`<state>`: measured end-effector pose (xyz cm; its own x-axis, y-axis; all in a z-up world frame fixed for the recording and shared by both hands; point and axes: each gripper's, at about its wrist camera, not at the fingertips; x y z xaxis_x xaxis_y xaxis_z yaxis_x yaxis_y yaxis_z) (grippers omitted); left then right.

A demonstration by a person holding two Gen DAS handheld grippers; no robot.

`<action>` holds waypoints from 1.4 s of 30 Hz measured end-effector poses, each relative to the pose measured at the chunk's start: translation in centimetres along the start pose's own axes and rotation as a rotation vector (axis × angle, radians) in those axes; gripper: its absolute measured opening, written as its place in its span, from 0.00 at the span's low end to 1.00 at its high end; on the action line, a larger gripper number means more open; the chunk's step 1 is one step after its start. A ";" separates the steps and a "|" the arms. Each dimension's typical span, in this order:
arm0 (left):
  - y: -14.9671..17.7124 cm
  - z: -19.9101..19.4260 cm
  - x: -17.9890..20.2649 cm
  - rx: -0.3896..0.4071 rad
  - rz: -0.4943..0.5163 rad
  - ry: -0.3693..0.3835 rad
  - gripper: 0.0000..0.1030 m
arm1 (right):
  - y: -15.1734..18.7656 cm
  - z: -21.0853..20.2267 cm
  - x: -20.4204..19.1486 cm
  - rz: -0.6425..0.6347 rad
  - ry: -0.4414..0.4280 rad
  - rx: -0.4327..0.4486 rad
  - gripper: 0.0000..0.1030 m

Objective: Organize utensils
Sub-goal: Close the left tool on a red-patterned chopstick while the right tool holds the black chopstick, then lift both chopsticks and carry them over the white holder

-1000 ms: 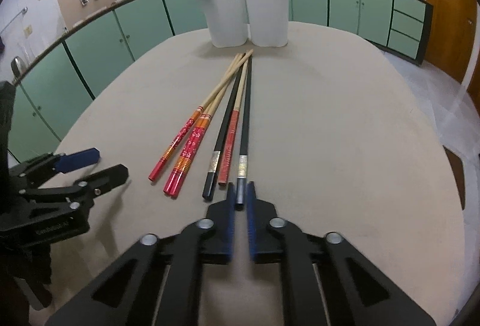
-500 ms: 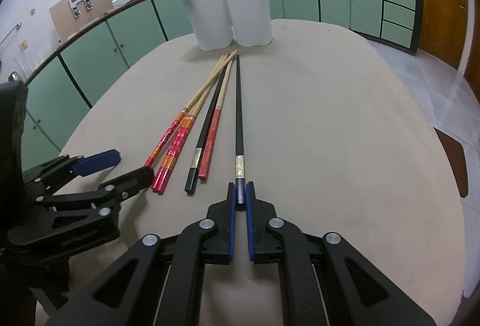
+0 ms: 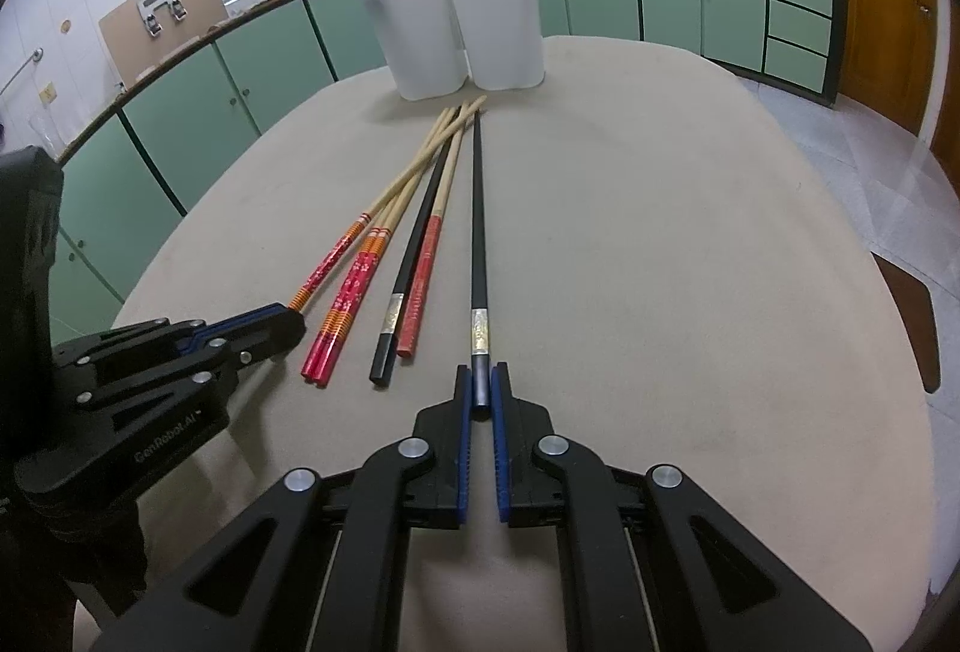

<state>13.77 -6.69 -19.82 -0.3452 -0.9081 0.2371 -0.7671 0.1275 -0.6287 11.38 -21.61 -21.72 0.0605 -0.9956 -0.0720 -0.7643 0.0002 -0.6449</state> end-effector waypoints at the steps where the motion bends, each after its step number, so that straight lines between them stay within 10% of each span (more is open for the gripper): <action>1: 0.0 0.0 0.1 0.001 0.000 -0.002 0.05 | 0.0 0.0 0.0 -0.001 0.002 0.001 0.06; 42: -8.4 -15.0 1.0 0.330 0.079 0.003 0.05 | -9.8 -10.1 1.3 -0.075 -0.016 0.261 0.06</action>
<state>11.77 -2.73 -3.16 -0.3987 -0.8992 0.1801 -0.5216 0.0609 -0.8510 12.46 -23.85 -7.83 0.1225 -0.9921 -0.0278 -0.5656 -0.0468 -0.8233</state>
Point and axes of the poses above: each gripper's, at about its wrist camera, not at the fingertips, and z roughly the way its jaws point, x to its right, y to its underside, and after that the axes turned 11 degrees about y, right-handed
